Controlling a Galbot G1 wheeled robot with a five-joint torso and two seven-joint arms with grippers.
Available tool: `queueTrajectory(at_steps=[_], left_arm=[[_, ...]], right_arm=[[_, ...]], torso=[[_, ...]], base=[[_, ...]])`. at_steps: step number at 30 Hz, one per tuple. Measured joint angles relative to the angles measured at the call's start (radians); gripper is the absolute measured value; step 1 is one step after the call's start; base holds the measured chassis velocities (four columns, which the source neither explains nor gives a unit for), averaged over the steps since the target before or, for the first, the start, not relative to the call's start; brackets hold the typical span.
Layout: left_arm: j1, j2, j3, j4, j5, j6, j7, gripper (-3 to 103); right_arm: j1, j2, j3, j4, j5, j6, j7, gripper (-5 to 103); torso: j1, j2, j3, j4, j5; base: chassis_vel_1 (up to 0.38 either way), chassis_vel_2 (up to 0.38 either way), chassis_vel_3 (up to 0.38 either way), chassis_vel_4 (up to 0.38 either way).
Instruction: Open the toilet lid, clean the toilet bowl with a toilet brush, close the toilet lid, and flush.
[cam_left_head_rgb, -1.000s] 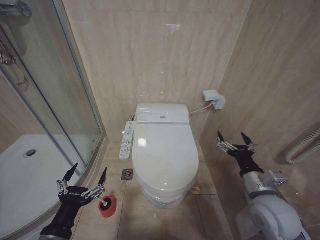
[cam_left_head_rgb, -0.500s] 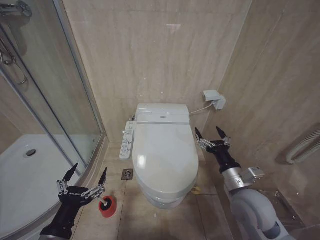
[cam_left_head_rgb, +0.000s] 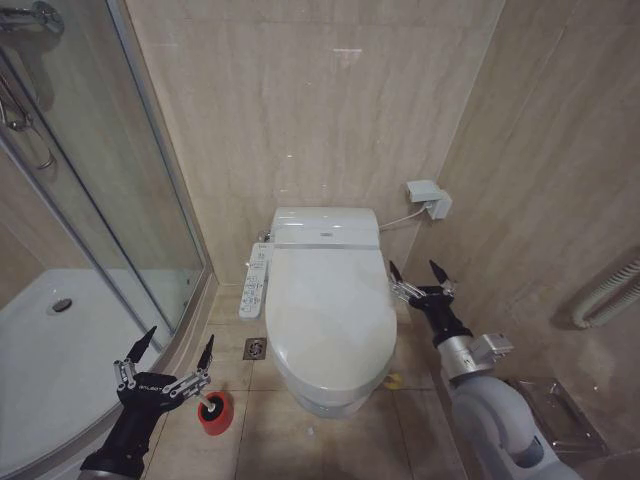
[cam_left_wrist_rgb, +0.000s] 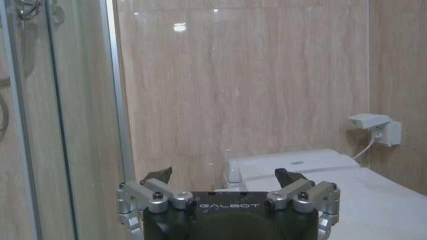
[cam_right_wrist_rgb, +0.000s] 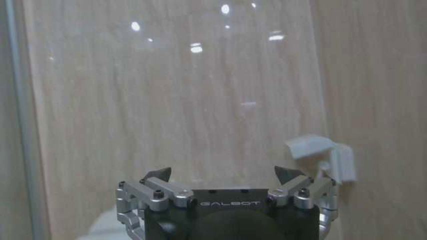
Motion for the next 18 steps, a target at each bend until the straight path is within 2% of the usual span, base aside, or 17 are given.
queueTrajectory(at_steps=[8, 10, 18], left_arm=[[0.000, 0.000, 0.000, 0.000, 0.000, 0.000, 0.000, 100], [0.000, 0.000, 0.000, 0.000, 0.000, 0.000, 0.000, 100], [0.000, 0.000, 0.000, 0.000, 0.000, 0.000, 0.000, 100]], right_arm=[[-0.030, 0.037, 0.013, -0.005, -0.018, 0.017, 0.008, 100], [-0.040, 0.044, 0.036, 0.035, -0.089, 0.012, 0.038, 100], [-0.149, 0.066, 0.081, 0.149, -0.156, 0.012, 0.064, 100]], torso=[[0.000, 0.000, 0.000, 0.0004, 0.0002], [0.000, 0.000, 0.000, 0.0005, 0.0002], [0.000, 0.000, 0.000, 0.0000, -0.0001]], base=[[0.000, 0.000, 0.000, 0.000], [0.000, 0.000, 0.000, 0.000], [0.000, 0.000, 0.000, 0.000]])
